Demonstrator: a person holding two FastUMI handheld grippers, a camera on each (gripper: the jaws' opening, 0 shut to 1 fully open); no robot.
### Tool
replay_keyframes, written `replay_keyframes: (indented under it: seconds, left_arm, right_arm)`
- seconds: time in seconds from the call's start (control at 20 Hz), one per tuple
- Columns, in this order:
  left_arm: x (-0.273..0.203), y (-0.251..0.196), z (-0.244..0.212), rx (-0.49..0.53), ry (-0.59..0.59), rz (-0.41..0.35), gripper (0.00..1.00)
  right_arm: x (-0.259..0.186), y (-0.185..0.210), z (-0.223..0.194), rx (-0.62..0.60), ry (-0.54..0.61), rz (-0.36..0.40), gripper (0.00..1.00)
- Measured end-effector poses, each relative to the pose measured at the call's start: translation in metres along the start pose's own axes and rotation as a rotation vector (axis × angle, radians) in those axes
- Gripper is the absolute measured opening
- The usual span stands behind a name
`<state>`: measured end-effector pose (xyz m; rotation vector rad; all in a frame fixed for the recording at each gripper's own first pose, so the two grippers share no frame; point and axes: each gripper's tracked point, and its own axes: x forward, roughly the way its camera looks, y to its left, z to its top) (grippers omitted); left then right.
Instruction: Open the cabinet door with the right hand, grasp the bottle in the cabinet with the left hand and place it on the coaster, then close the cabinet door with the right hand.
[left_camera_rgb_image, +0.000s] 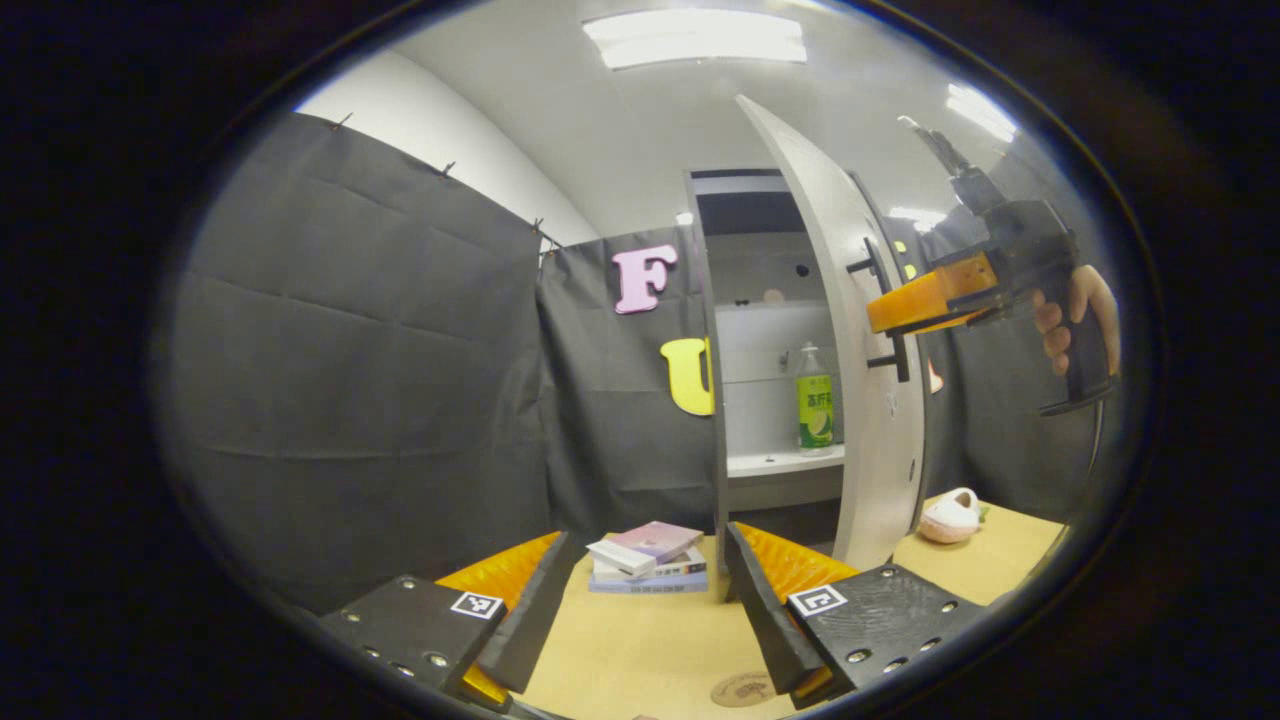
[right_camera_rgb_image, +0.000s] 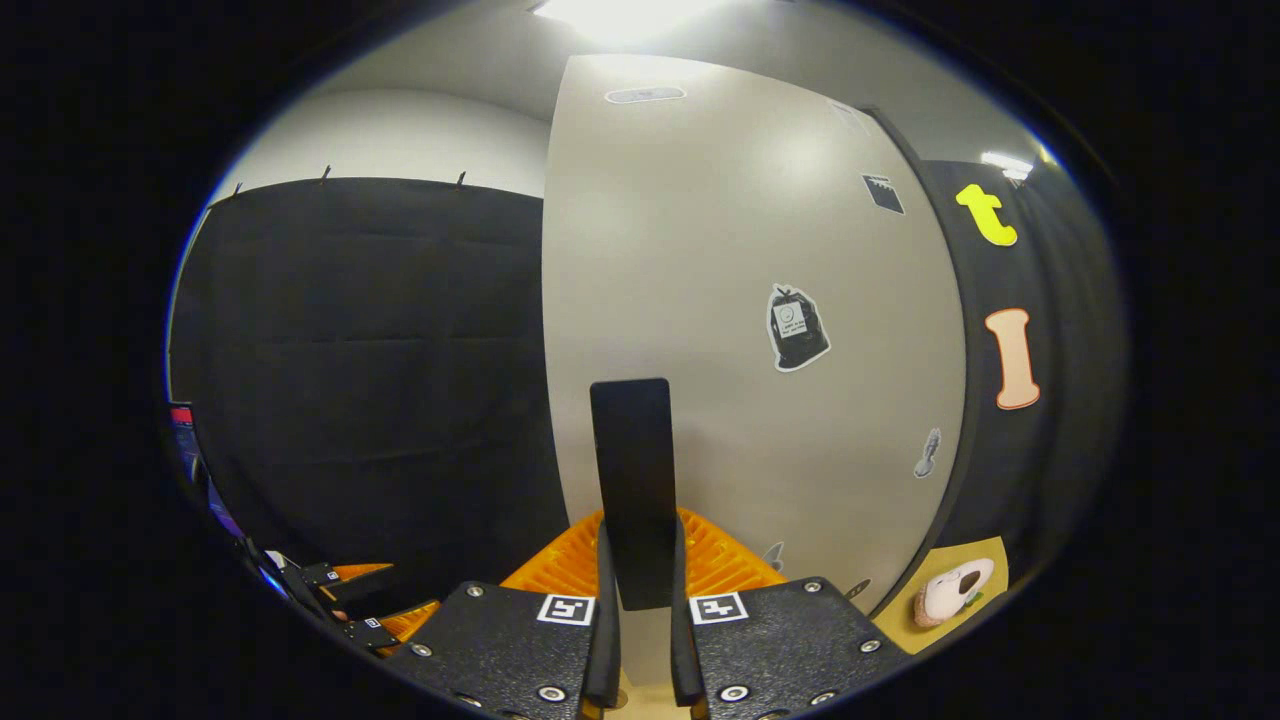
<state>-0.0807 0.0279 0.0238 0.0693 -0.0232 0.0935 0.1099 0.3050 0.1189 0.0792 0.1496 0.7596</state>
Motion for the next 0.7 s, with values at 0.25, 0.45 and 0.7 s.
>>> replay_keyframes:
  seconds: [0.25, 0.45, 0.7]
  left_arm:
    - [0.002, -0.038, 0.000, -0.011, -0.002, -0.042, 0.88]
    - [0.004, -0.059, 0.000, -0.019, 0.002, -0.069, 0.88]
    - [0.005, -0.089, 0.004, -0.024, 0.002, -0.104, 0.87]
  right_arm:
    - [-0.013, -0.006, 0.001, 0.000, -0.004, 0.004, 0.20]
    - [-0.021, -0.012, 0.000, 0.011, -0.015, -0.003, 0.20]
    - [-0.032, -0.021, 0.001, 0.012, -0.025, -0.020, 0.20]
